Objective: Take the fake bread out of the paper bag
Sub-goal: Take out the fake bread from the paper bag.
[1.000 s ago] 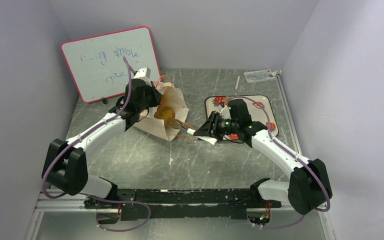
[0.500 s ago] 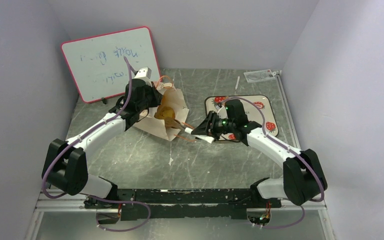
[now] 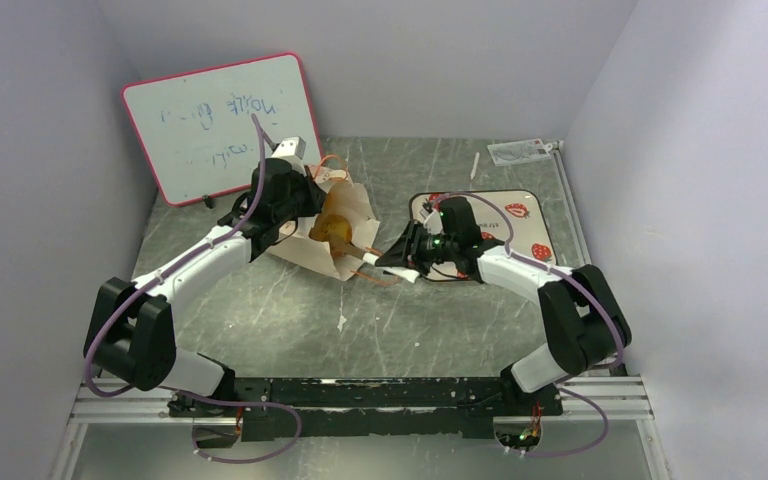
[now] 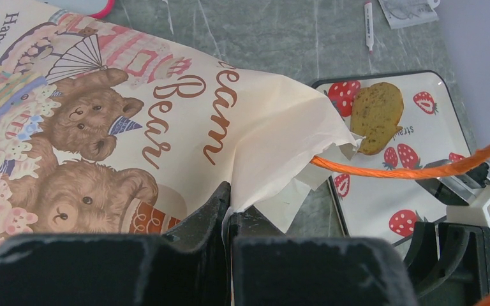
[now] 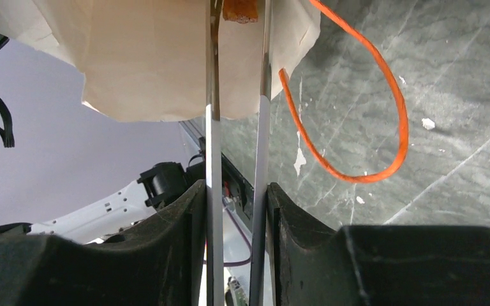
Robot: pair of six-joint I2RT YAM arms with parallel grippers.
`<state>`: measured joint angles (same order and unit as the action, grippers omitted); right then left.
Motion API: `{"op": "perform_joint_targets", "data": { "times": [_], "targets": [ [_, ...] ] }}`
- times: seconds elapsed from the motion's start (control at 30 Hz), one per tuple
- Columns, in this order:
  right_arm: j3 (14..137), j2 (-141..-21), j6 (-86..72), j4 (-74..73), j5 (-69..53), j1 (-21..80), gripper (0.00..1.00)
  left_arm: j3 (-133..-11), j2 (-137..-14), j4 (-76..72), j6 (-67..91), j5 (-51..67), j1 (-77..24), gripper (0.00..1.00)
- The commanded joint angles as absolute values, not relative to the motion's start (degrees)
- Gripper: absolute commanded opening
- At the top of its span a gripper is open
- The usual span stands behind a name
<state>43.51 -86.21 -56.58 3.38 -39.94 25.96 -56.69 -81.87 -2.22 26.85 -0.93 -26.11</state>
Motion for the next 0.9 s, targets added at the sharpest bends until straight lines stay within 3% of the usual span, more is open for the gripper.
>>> {"op": "perform_joint_targets", "data": {
  "times": [0.0,0.17,0.33,0.7,0.77,0.87],
  "targets": [
    [46.19,-87.42,-53.53,6.33,-38.92,26.14,0.37,-58.72,-81.17,-3.25,26.50,0.91,-26.19,0.07],
    [46.69,-86.73,-53.47,5.70,-37.62,26.19,0.25,-58.50,-80.61,-3.16,26.41,0.36,-26.10,0.07],
    [46.44,-84.39,-52.74,2.42,-35.64,26.19,0.00,-56.79,-79.71,-3.90,26.99,-0.21,-25.95,0.07],
    [43.29,-81.85,-54.01,4.69,-35.85,26.52,0.01,-53.58,-77.78,-6.98,29.04,-0.04,-25.93,0.07],
    [43.02,-83.79,-54.23,7.06,-36.66,27.03,0.08,-53.57,-77.91,-7.35,29.21,0.33,-25.92,0.07],
    [42.95,-85.22,-54.01,9.66,-35.92,27.94,0.28,-53.69,-78.05,-7.30,29.40,1.28,-25.93,0.07]
  ]
}}
